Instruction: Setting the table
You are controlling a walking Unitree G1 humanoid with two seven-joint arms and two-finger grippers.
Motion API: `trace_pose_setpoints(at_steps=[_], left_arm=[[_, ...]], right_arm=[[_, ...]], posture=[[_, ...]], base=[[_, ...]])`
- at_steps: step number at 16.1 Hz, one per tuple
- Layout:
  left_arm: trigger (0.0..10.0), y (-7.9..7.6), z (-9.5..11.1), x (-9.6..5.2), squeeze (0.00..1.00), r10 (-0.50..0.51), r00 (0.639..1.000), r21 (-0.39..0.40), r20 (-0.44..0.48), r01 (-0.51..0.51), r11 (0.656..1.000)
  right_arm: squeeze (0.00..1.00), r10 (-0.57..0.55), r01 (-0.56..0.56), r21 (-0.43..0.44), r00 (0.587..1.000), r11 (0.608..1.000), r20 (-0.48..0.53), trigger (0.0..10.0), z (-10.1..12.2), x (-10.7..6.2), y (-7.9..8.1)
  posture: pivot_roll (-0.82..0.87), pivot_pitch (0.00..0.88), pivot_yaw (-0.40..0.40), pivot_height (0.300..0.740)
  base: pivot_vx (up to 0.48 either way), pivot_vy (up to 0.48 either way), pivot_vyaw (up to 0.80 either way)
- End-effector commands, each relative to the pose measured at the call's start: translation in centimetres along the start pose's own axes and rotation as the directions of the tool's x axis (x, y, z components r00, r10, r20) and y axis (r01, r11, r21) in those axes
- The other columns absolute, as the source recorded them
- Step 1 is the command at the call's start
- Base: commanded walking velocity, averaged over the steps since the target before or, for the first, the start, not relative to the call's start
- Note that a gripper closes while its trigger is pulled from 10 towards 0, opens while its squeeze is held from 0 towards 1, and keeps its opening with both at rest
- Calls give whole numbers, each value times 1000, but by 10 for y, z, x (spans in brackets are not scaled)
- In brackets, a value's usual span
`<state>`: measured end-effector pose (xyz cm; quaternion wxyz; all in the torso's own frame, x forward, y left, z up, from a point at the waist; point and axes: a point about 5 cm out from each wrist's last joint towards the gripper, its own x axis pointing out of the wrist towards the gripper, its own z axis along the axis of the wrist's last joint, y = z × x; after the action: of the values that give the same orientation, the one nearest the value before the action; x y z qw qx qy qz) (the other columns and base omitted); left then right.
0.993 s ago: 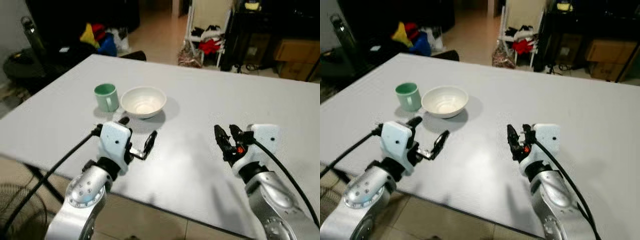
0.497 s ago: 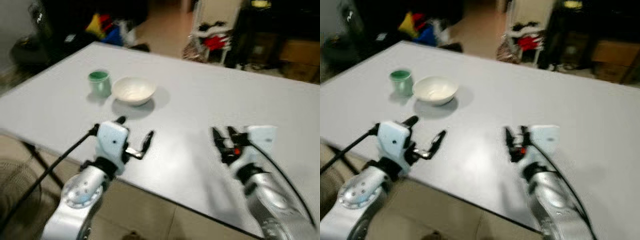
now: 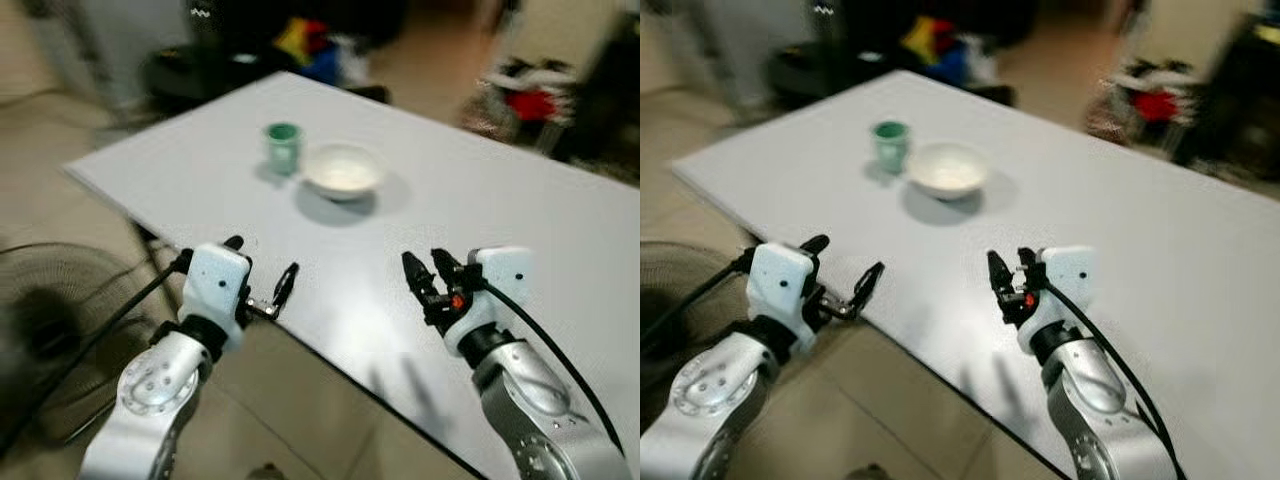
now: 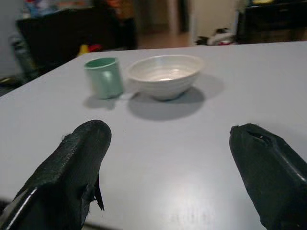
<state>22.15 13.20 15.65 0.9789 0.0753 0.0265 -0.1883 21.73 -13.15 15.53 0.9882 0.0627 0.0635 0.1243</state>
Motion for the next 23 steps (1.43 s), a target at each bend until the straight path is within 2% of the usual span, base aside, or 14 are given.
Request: trace_pose_setpoints(at_steps=[1,3,5,11,16,20,23], left_arm=[[10000,0,1,0,0,5,1000,4,-3,-5,1000],[10000,0,1,0,0,7,1000,3,-3,-7,1000],[10000,0,1,0,0,13,1000,3,-4,-13,1000],[10000,4,0,0,0,50,999,12,-16,-50,999],[10000,10,-2,0,0,104,994,35,-37,-103,994],[10000,11,-3,0,0,105,994,26,-42,-104,994],[10000,9,-2,2,0,85,996,16,-36,-85,996]], right_arm=[[0,17,-17,9,1000,1000,-3,10000,0,0,0],[0,27,-27,6,1000,1000,0,10000,1,1,1],[0,0,0,-57,1000,998,2,10000,2,2,-3],[0,21,-21,14,1000,1000,13,10000,4,3,-3],[0,50,-50,8,999,999,10,10000,3,2,0],[0,1,-1,30,1000,1000,-3,10000,0,3,-7],[0,22,-22,6,1000,1000,-8,10000,-1,3,-4]], posture=[[141,0,28,740],[141,0,27,740],[143,0,24,740],[147,0,24,740],[146,0,24,740],[150,0,20,740],[150,0,22,740]], base=[[0,0,800],[0,0,800],[0,0,800],[0,0,800],[0,0,800],[0,0,800],[0,0,800]])
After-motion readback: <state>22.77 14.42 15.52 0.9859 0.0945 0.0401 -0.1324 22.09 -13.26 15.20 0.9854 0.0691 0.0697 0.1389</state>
